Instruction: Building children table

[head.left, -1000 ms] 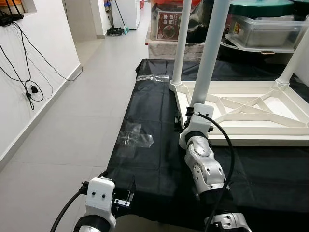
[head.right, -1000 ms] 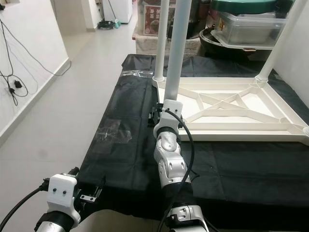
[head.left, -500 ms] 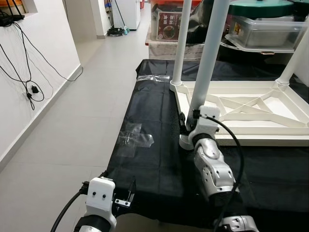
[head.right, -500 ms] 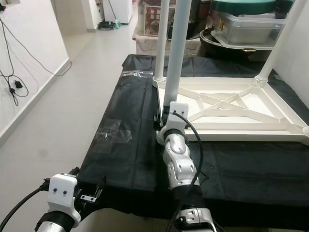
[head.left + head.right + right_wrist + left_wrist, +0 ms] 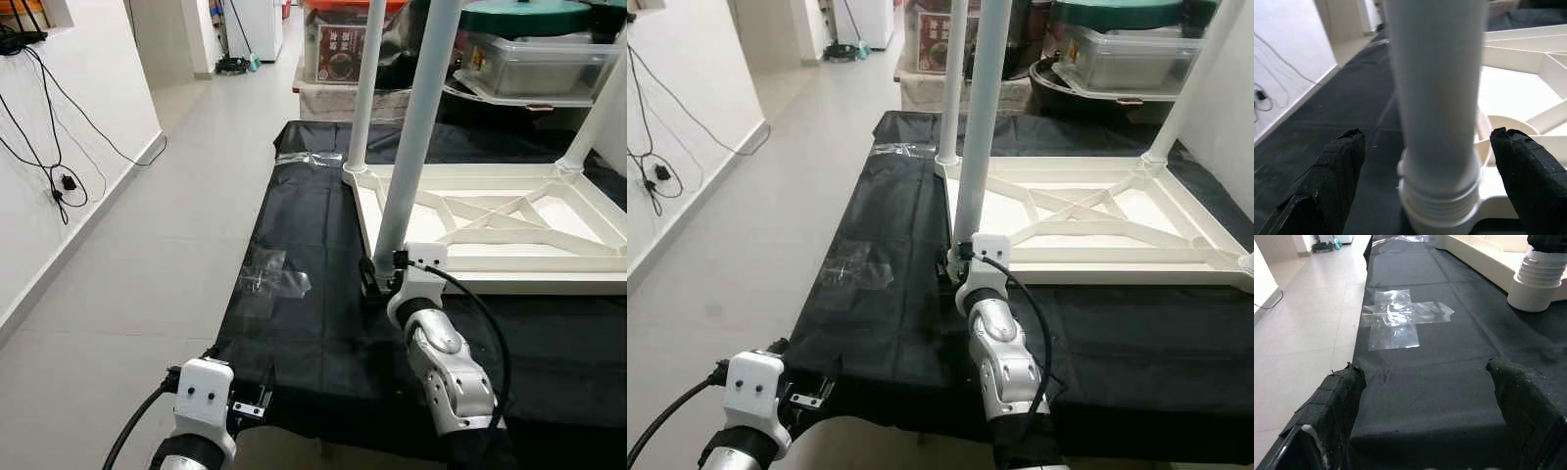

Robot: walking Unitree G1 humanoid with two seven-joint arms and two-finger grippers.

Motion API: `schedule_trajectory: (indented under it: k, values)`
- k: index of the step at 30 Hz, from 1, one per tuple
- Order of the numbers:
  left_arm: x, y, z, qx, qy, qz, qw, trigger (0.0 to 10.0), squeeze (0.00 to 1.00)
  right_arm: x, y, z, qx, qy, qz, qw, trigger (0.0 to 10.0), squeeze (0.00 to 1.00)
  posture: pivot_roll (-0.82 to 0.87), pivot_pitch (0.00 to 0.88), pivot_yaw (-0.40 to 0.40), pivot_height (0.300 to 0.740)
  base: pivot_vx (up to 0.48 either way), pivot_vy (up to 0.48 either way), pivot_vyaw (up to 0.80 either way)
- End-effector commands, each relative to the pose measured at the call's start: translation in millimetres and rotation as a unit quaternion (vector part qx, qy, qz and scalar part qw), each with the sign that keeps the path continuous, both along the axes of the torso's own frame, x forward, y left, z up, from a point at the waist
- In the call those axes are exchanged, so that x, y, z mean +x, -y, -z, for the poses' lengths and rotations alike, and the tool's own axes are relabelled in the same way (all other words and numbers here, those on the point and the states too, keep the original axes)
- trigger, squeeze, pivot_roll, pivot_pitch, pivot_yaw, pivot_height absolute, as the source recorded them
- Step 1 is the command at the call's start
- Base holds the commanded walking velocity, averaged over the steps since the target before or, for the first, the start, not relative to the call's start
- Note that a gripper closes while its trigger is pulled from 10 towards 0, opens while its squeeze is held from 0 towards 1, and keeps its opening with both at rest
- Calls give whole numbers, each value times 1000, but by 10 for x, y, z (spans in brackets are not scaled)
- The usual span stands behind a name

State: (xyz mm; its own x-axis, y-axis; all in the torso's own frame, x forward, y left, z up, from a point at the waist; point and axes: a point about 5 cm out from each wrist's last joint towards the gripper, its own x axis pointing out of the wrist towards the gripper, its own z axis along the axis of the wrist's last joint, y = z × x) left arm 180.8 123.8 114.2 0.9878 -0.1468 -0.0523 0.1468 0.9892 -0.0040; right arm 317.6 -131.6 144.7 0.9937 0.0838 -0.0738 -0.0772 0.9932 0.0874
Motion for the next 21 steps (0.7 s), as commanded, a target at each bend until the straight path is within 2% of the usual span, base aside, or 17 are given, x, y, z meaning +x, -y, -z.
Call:
schedule_trajectory:
  k: [1, 5, 7, 8, 10, 14, 16, 18, 19, 20, 21]
  values:
    - [-6, -23, 38, 1, -11, -2, 1000, 10000, 0, -45, -21, 27, 2, -11, -15, 1000, 10000, 0, 108, 49, -19, 740, 0, 0, 0]
    - [-6, -24, 37, 2, -10, -2, 1000, 10000, 0, -100, -5, 35, 2, -18, -24, 1000, 10000, 0, 108, 49, -19, 740, 0, 0, 0]
    - [-7, -30, 44, 3, -11, -3, 1000, 10000, 0, -240, 110, 49, -6, -29, -35, 999, 10000, 0, 90, 44, -13, 740, 0, 0, 0]
    - [-7, -30, 44, 3, -11, -3, 1000, 10000, 0, -240, 110, 49, -6, -29, -35, 999, 10000, 0, 90, 44, -13, 740, 0, 0, 0]
    - [-10, -37, 55, 3, -13, -2, 1000, 10000, 0, -394, 257, 78, -22, -39, -47, 998, 10000, 0, 77, 44, -6, 740, 0, 0, 0]
    - [-9, -38, 62, 2, -14, 2, 1000, 10000, 0, -489, 382, 120, -34, -49, -60, 996, 10000, 0, 73, 42, -2, 740, 0, 0, 0]
    - [-5, -37, 67, 2, -15, 4, 1000, 10000, 0, -553, 553, 185, -29, -65, -86, 994, 10000, 0, 73, 42, -2, 740, 0, 0, 0]
    - [-7, -39, 72, 1, -16, 4, 1000, 10000, 0, -465, 821, 173, -13, -61, -91, 994, 10000, 0, 66, 40, 1, 740, 0, 0, 0]
    - [-7, -39, 72, 1, -16, 4, 1000, 10000, 0, -465, 821, 173, -13, -61, -91, 994, 10000, 0, 66, 40, 1, 740, 0, 0, 0]
    - [-6, -42, 74, 1, -17, 4, 1000, 10000, 0, -374, 934, 113, -8, -44, -84, 995, 10000, 1000, 65, 38, 6, 740, 0, 0, 0]
    - [-7, -44, 76, 0, -17, 5, 1000, 10000, 0, -294, 1006, 42, 1, -29, -88, 996, 10000, 1000, 60, 34, 10, 740, 0, 0, 0]
